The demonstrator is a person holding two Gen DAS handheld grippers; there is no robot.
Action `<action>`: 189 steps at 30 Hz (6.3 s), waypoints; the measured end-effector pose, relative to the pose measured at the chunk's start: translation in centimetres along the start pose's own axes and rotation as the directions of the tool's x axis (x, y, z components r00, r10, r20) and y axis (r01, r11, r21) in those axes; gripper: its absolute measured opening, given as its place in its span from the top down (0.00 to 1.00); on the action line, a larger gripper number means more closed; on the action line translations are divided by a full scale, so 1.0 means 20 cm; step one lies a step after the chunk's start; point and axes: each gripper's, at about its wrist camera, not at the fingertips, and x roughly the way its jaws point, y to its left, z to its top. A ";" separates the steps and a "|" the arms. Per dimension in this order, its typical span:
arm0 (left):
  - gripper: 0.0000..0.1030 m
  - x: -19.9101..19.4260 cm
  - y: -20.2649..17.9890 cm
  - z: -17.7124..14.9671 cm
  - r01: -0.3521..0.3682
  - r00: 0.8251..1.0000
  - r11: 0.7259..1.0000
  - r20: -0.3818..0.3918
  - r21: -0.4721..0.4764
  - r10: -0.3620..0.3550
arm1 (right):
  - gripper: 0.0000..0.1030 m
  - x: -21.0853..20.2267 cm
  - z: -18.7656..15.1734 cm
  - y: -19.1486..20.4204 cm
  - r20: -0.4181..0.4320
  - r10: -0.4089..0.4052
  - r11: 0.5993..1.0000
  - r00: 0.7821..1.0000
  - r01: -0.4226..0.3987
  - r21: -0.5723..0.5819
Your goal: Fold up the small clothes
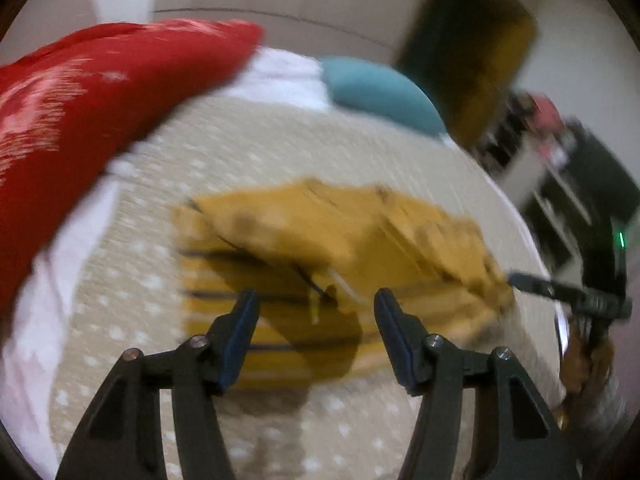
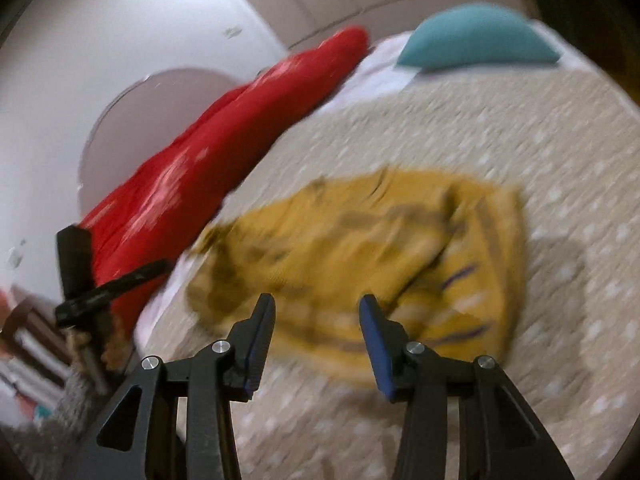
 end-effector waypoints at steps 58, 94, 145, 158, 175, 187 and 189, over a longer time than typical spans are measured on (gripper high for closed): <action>0.21 -0.12 -0.25 -0.37 -0.328 0.943 0.942 0.034 -0.075 0.331 | 0.43 -0.26 -0.31 -0.58 0.060 -0.698 0.708 0.713 0.676 0.205; 0.93 0.09 0.50 -0.37 -0.112 0.988 0.914 0.054 -0.389 0.143 | 0.13 0.31 0.34 0.44 0.066 -0.148 0.979 0.987 0.156 -0.134; 0.22 0.12 0.14 -0.16 -0.096 0.982 0.988 0.151 -0.125 0.115 | 0.40 -0.03 0.28 -0.50 0.020 -0.498 0.829 0.867 0.469 0.305; 0.51 0.13 0.23 -0.29 -0.406 0.914 0.910 -0.061 -0.089 0.402 | 0.39 -0.01 0.03 -0.18 0.102 -0.404 0.914 0.909 0.397 0.079; 0.34 0.68 -0.16 0.01 -0.232 0.968 0.973 -0.098 0.024 0.233 | 0.30 0.20 0.03 -0.46 0.016 -0.630 0.772 0.776 0.624 0.117; 0.30 0.63 -0.14 -0.16 -0.200 0.979 0.978 0.062 0.064 0.197 | 0.30 0.62 0.38 -0.29 0.003 -0.568 0.818 0.823 0.565 -0.111; 0.30 0.63 -0.14 -0.15 -0.190 0.980 0.980 0.066 0.056 0.186 | 0.69 0.71 0.39 -0.35 -0.058 -0.548 0.834 0.834 0.541 -0.109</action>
